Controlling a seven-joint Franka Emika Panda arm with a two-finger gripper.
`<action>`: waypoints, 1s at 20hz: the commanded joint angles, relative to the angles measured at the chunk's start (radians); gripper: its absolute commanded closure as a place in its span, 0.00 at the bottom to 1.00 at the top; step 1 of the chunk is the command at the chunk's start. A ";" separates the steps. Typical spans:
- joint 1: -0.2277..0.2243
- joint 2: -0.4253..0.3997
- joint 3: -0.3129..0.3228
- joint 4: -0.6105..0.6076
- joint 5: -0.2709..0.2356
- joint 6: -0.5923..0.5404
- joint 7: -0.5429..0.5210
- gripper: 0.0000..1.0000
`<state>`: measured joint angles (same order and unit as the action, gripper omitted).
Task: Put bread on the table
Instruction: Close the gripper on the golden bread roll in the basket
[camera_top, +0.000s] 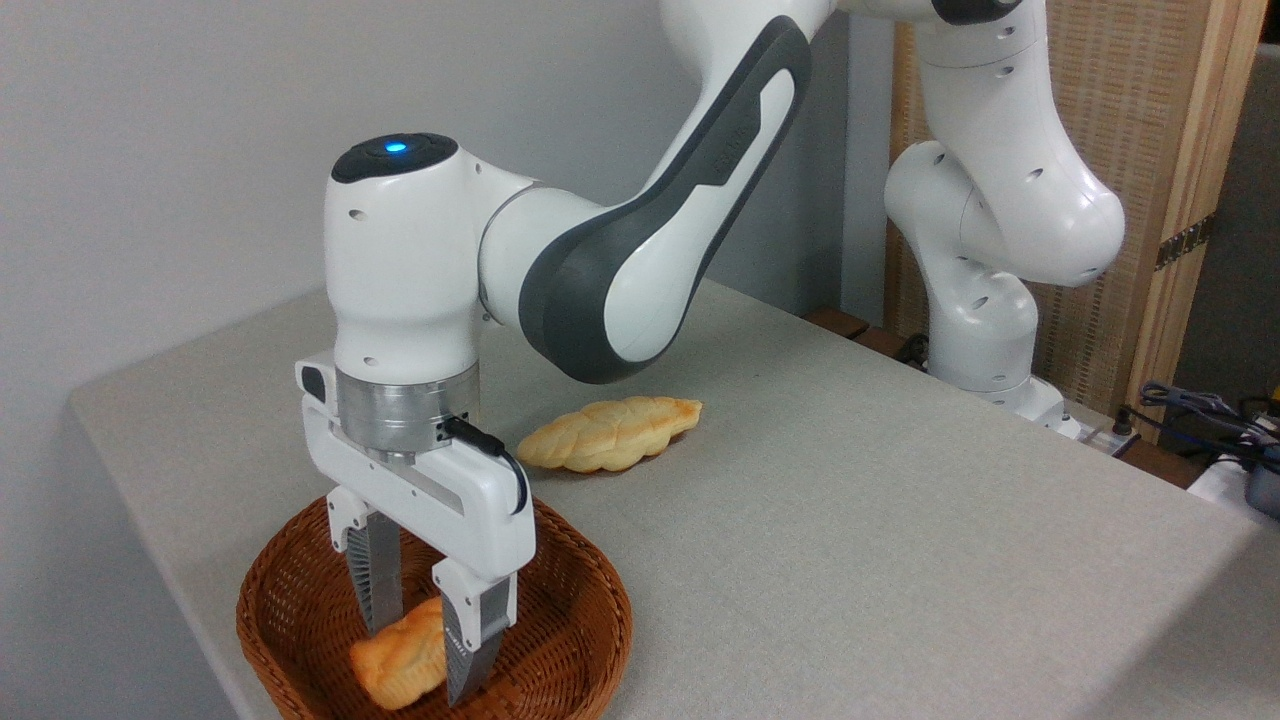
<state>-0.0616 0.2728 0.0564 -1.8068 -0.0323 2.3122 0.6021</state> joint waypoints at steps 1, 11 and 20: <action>-0.003 0.014 -0.016 0.004 0.009 0.021 0.011 0.00; -0.003 0.014 -0.036 0.007 0.003 0.019 0.013 0.61; -0.003 0.009 -0.038 0.011 0.002 0.019 0.013 0.60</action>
<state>-0.0653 0.2811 0.0185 -1.8033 -0.0323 2.3128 0.6021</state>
